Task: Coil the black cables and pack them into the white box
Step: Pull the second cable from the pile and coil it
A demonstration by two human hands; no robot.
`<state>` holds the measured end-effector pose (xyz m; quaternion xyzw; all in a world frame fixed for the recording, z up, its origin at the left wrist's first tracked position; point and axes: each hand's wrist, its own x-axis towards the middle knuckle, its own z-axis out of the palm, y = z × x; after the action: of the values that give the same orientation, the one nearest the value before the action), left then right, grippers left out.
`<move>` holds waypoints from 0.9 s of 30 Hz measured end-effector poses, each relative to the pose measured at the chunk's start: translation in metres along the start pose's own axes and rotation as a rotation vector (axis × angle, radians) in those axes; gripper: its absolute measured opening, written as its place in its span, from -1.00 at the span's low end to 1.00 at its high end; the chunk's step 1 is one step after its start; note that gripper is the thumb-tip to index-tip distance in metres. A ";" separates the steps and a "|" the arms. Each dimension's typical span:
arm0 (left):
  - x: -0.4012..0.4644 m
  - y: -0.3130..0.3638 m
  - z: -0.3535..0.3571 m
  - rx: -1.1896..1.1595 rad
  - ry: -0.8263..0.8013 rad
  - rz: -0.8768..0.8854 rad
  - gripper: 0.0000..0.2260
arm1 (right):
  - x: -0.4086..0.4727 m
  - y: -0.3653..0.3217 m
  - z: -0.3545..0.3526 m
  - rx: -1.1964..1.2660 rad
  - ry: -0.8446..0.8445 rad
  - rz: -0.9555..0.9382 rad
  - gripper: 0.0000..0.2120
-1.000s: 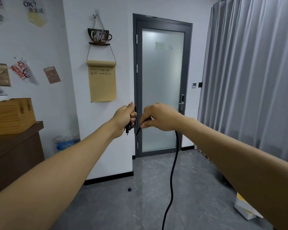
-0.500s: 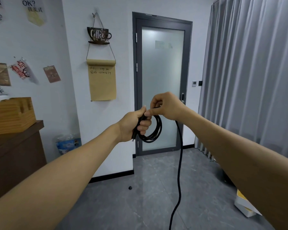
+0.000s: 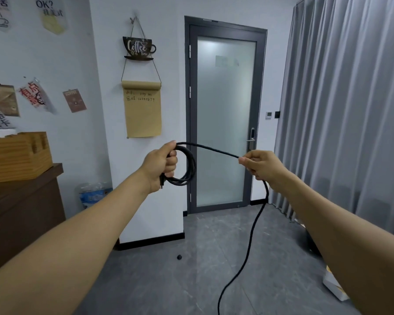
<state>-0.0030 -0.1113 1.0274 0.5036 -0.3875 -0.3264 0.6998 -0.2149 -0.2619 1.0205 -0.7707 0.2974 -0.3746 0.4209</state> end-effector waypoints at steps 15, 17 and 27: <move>0.016 0.007 -0.020 -0.040 0.331 0.065 -0.70 | 0.006 0.002 0.009 -0.276 0.242 -0.164 -0.88; 0.016 0.007 -0.012 0.037 0.318 0.117 -0.69 | 0.008 -0.015 0.019 -0.589 0.169 -0.271 -0.91; 0.017 -0.007 0.019 0.367 0.133 0.205 -0.65 | -0.001 -0.075 0.064 -0.615 -0.272 -0.506 -0.86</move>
<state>-0.0113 -0.1364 1.0278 0.6008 -0.4424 -0.1437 0.6501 -0.1521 -0.1988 1.0619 -0.9517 0.1385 -0.2547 0.1012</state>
